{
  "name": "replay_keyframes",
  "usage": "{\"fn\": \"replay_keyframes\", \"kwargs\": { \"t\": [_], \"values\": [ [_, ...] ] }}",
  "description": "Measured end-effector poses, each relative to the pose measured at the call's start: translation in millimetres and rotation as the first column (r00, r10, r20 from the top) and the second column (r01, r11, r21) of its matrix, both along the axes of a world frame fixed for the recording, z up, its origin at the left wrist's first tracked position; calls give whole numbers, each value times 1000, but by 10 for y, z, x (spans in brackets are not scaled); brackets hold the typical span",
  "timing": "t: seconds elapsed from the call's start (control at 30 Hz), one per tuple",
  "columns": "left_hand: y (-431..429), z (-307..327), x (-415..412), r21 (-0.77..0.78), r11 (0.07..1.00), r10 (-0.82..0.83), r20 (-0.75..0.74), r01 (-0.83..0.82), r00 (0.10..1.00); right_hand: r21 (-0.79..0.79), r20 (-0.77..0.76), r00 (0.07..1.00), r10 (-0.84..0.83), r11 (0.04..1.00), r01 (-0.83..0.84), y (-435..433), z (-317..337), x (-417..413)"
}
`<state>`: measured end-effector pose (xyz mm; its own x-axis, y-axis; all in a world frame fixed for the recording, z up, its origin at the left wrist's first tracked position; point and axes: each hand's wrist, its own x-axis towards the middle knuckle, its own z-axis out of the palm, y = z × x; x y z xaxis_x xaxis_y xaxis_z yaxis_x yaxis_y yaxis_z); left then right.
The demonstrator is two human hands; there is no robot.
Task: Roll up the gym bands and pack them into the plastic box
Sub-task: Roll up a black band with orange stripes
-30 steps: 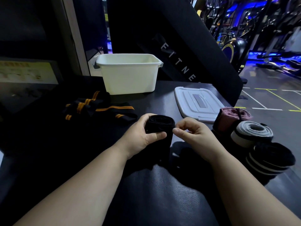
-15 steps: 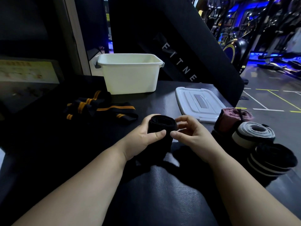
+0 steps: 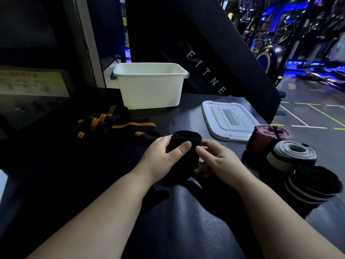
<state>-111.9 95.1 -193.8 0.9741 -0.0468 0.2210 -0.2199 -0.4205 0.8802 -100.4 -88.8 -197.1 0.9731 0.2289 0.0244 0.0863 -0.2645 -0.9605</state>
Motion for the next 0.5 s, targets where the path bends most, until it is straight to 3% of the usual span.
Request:
{"fn": "replay_keyframes", "kwargs": {
  "t": [0.13, 0.27, 0.5],
  "values": [
    [-55, -1, -15, -116, 992, 43, -49, -48, 998, 39, 62, 998, -10, 999, 8, -22, 31, -24],
    [-75, -9, 3, -183, 980, 73, -5, -72, 997, 19, 152, 985, 83, 996, -87, -75, 56, -47],
    [-43, -32, 4, -298, 952, -68, -12, 61, 998, 81, 229, 967, 110, 988, -132, -106, 85, -45]
  ]
}}
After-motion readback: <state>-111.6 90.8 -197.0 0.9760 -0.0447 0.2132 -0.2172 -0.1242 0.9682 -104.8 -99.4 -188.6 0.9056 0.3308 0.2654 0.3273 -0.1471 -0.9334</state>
